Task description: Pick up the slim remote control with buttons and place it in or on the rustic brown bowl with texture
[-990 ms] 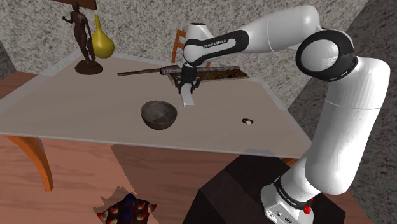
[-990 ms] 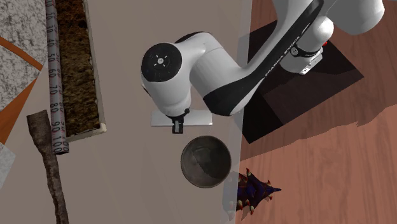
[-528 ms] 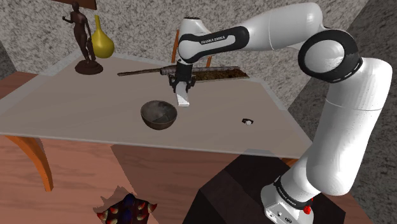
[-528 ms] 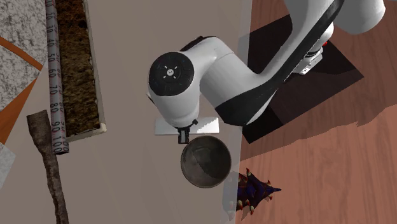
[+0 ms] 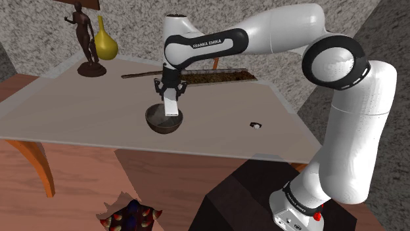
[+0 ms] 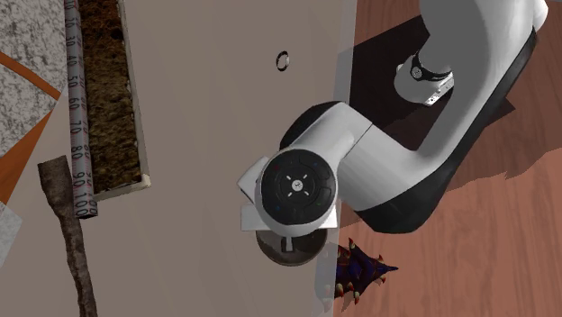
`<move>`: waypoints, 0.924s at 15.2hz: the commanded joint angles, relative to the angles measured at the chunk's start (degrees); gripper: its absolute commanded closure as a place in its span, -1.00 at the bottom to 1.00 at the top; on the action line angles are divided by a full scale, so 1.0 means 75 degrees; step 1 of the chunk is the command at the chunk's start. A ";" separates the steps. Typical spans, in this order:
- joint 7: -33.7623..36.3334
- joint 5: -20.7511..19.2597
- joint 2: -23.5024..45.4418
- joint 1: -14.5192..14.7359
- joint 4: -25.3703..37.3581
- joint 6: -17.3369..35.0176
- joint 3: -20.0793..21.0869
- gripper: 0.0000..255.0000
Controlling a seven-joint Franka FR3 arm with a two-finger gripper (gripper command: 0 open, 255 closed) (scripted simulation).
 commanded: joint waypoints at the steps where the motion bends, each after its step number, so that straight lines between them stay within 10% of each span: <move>1: 0.0242 -0.0042 0.0186 0.0176 0.0203 -0.0025 0.0050 1.00; 14: 0.0315 -0.0136 0.0762 0.0199 -0.0290 0.1039 0.0001 1.00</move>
